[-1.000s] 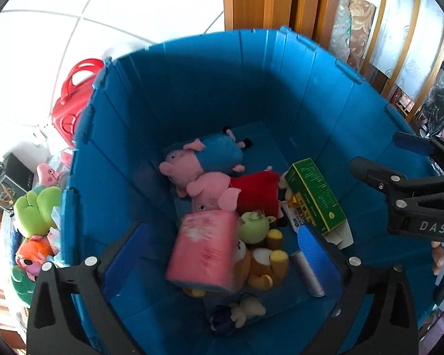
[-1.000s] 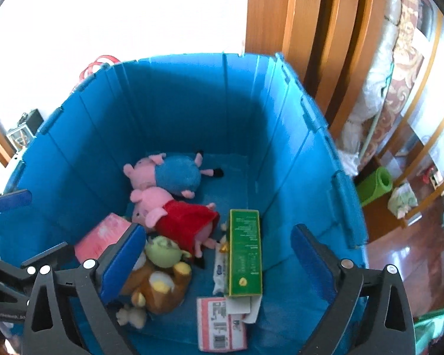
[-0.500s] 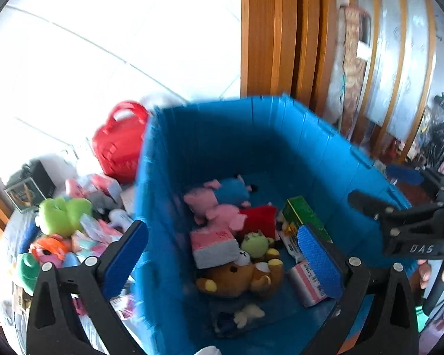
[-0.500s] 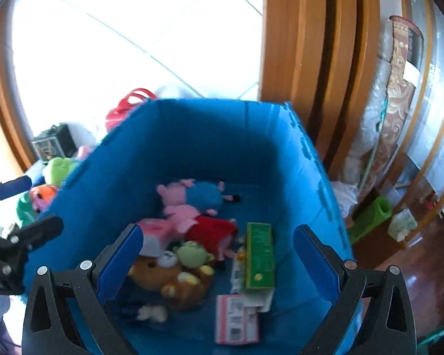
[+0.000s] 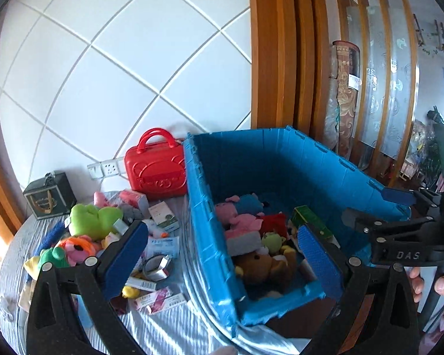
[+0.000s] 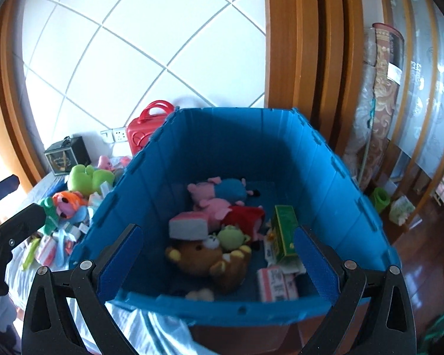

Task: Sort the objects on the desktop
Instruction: 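Withdraw both tools up from the crate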

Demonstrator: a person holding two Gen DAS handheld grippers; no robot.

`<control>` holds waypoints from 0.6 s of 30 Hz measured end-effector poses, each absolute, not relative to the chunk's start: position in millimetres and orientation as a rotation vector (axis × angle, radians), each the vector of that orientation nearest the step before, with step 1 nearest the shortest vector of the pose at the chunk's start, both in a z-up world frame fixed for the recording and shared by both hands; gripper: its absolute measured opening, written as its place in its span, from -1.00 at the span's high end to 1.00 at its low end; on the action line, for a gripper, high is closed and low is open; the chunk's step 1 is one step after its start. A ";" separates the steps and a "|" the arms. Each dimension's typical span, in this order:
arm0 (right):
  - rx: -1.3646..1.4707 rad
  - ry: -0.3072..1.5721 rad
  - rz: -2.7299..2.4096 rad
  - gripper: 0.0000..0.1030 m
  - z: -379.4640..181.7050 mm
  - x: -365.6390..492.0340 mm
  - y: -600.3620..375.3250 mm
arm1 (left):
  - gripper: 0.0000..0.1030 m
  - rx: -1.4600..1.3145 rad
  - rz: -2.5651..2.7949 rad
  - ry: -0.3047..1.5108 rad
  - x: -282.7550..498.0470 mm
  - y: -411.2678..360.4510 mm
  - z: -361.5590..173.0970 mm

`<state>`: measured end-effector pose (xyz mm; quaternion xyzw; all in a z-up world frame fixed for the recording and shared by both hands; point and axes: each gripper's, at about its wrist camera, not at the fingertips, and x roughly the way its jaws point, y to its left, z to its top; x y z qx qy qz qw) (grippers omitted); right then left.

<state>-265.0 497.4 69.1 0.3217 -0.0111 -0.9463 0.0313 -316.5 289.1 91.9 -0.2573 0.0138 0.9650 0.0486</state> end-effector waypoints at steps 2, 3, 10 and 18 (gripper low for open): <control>0.993 -0.032 -2.925 -0.99 68.8 -255.7 491.6 | -0.99 -0.794 2.934 0.020 -310.3 280.1 90.0; 0.991 -0.032 -2.926 -0.99 68.9 -250.4 488.7 | -0.99 -0.798 2.935 0.013 -307.7 276.5 89.0; 1.002 -0.039 -2.938 -0.99 66.1 -228.7 476.2 | -0.99 -0.811 2.932 0.036 -289.8 265.8 85.1; 0.989 -0.036 -2.945 -0.99 68.4 -219.5 472.2 | -0.99 -0.792 2.929 0.064 -277.5 267.3 86.3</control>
